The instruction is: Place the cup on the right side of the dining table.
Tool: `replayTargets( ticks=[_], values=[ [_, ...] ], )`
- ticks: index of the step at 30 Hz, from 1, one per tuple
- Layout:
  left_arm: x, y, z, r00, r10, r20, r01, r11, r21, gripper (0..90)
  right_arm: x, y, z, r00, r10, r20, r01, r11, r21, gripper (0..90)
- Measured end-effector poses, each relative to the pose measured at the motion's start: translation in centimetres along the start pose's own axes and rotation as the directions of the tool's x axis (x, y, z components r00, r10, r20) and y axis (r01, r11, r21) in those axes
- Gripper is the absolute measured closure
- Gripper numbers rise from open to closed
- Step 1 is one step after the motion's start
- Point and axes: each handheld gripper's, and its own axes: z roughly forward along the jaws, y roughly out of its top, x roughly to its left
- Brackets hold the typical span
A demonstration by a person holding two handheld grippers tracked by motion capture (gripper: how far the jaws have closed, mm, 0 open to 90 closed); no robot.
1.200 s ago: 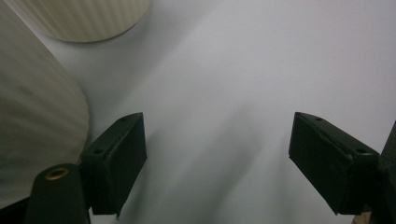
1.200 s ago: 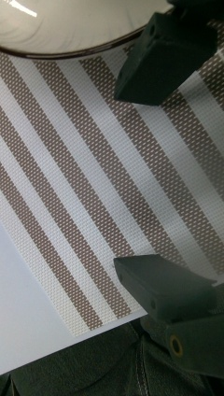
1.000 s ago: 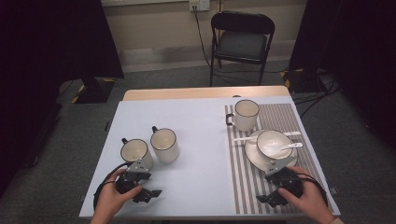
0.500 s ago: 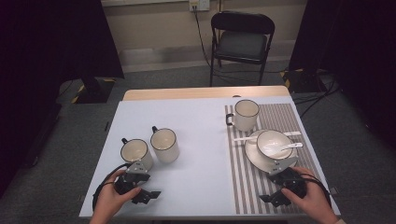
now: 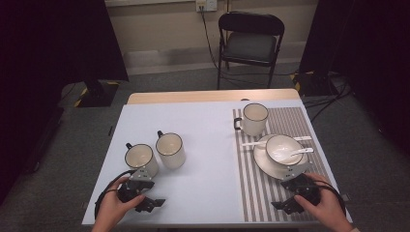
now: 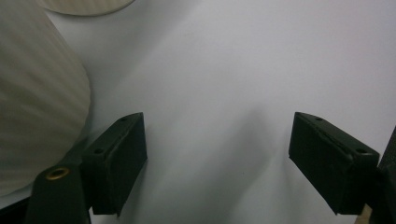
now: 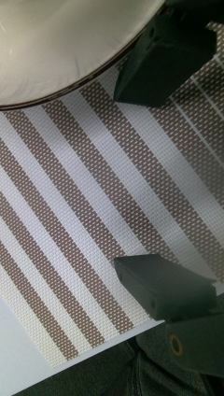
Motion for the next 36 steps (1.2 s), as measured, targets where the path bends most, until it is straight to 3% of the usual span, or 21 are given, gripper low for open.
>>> replayTargets(
  ticks=[14,36],
  values=[
    [0.20,-0.28,0.01,0.9998,0.020,-0.001,-0.020,0.9998,-0.004,19.3,-0.40,-0.78,-0.34,0.9997,0.018,0.017,-0.018,1.000,-0.002,16.1],
    [-0.07,-0.60,0.14,0.9942,0.107,-0.008,-0.107,0.9942,0.003,16.2,-0.10,-0.87,-0.14,0.9987,0.002,0.050,-0.002,1.000,0.003,14.7]
  ],
)
